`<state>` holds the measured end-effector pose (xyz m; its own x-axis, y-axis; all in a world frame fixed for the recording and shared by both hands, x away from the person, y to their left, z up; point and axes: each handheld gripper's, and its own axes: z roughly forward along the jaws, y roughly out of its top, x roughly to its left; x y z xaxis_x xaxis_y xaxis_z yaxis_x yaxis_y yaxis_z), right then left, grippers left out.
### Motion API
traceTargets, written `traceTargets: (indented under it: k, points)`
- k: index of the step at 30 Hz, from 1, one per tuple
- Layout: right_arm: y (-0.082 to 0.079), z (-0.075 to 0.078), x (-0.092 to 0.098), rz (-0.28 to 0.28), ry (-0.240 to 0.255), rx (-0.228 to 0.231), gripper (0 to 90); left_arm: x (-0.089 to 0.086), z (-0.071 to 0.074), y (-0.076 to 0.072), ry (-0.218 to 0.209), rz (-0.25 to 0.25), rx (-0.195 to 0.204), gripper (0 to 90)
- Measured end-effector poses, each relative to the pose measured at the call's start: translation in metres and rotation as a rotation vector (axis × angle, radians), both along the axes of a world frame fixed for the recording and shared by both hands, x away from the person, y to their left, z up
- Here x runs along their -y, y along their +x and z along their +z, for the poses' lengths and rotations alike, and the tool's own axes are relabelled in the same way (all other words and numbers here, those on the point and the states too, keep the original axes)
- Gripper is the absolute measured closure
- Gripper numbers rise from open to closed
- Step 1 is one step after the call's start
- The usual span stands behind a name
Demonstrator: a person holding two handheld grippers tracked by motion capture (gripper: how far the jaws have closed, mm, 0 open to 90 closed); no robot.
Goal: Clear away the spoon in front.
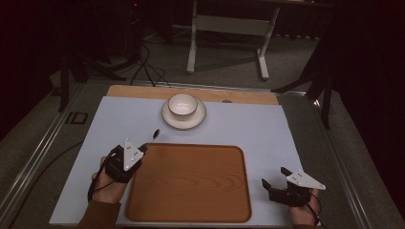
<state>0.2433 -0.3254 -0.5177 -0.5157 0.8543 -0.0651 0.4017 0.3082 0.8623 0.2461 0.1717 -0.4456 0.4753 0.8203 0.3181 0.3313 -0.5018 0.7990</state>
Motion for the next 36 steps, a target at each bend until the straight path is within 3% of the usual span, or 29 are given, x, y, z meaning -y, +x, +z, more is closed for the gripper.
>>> traceTargets:
  k: [3,14,36]
  points:
    - [0.000,0.000,0.000,0.001,0.000,0.001,13.9,-0.002,-0.006,-0.009,0.012,-0.002,-0.005,88.6]
    - [0.000,0.000,0.000,0.001,-0.003,0.001,13.9,-0.003,-0.017,-0.019,0.032,-0.011,-0.037,88.6]
    - [-0.001,0.000,0.002,-0.007,0.003,0.002,13.9,-0.010,-0.026,-0.035,0.066,0.014,-0.033,88.6]
